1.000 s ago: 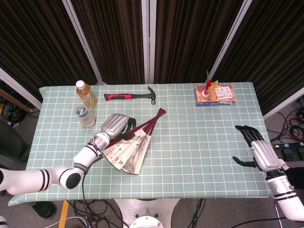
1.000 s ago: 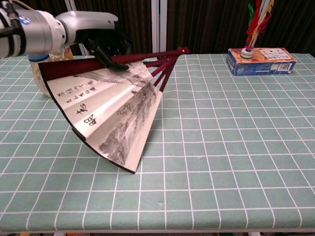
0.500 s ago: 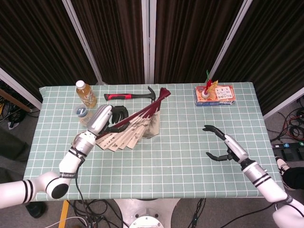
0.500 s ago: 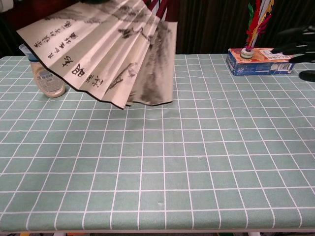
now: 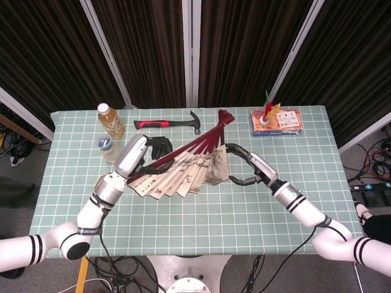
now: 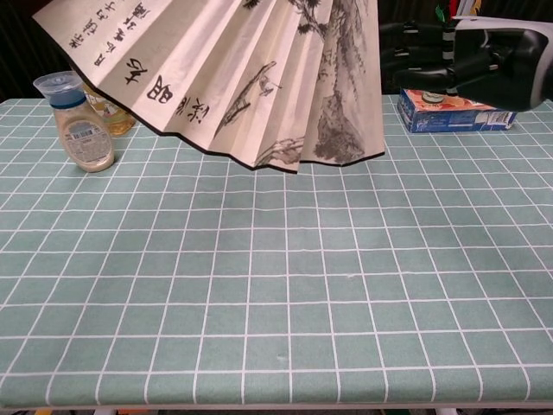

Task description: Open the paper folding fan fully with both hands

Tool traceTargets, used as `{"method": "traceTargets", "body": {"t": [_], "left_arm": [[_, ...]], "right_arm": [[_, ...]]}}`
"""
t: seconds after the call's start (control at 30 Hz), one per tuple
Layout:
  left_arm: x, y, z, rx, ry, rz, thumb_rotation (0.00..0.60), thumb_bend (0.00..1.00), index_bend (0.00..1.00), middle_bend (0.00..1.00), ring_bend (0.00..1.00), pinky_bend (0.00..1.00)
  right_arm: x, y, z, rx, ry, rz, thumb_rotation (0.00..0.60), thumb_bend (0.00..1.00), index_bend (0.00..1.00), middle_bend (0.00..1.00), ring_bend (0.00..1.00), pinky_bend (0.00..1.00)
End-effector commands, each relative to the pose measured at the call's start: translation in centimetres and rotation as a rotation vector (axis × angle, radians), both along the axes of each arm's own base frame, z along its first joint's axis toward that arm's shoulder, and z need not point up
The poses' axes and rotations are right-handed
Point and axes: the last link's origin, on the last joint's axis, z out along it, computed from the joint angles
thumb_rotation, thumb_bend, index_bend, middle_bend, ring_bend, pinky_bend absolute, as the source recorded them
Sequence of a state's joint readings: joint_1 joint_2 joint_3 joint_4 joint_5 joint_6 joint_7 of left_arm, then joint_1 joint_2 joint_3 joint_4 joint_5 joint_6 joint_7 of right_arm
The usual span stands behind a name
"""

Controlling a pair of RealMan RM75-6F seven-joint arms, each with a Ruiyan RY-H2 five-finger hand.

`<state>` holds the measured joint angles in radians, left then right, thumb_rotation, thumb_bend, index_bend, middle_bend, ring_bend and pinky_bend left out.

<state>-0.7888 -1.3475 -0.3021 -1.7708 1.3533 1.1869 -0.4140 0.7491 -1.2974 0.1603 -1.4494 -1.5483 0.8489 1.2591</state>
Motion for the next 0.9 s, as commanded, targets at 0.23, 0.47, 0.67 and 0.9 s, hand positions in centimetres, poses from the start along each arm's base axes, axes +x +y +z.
{"method": "traceTargets", "body": {"t": [0.23, 0.47, 0.67, 0.9], "left_arm": [[0.5, -0.5, 0.5, 0.015, -0.005, -0.033, 0.600, 0.36, 0.59, 0.72, 0.72, 0.71], [-0.6, -0.3, 0.7, 0.037, 0.047, -0.022, 0.600, 0.36, 0.59, 0.72, 0.72, 0.71], [-2.3, -0.1, 0.9, 0.077, 0.130, -0.005, 0.600, 0.37, 0.59, 0.72, 0.72, 0.71], [-3.8, 0.1, 0.9, 0.120, 0.212, -0.004, 0.600, 0.37, 0.59, 0.72, 0.72, 0.71]], "right_arm": [[3.5, -1.5, -1.0, 0.043, -0.028, 0.020, 0.600, 0.25, 0.17, 0.19, 0.01, 0.00], [4.7, -2.4, -0.8, -0.004, 0.045, 0.042, 0.600, 0.35, 0.67, 0.46, 0.29, 0.11], [4.5, -3.1, 0.4, -0.117, 0.167, 0.073, 0.600, 0.36, 0.72, 0.50, 0.33, 0.13], [4.1, -3.0, 1.6, -0.281, 0.302, 0.128, 0.600, 0.37, 0.74, 0.51, 0.34, 0.13]]}}
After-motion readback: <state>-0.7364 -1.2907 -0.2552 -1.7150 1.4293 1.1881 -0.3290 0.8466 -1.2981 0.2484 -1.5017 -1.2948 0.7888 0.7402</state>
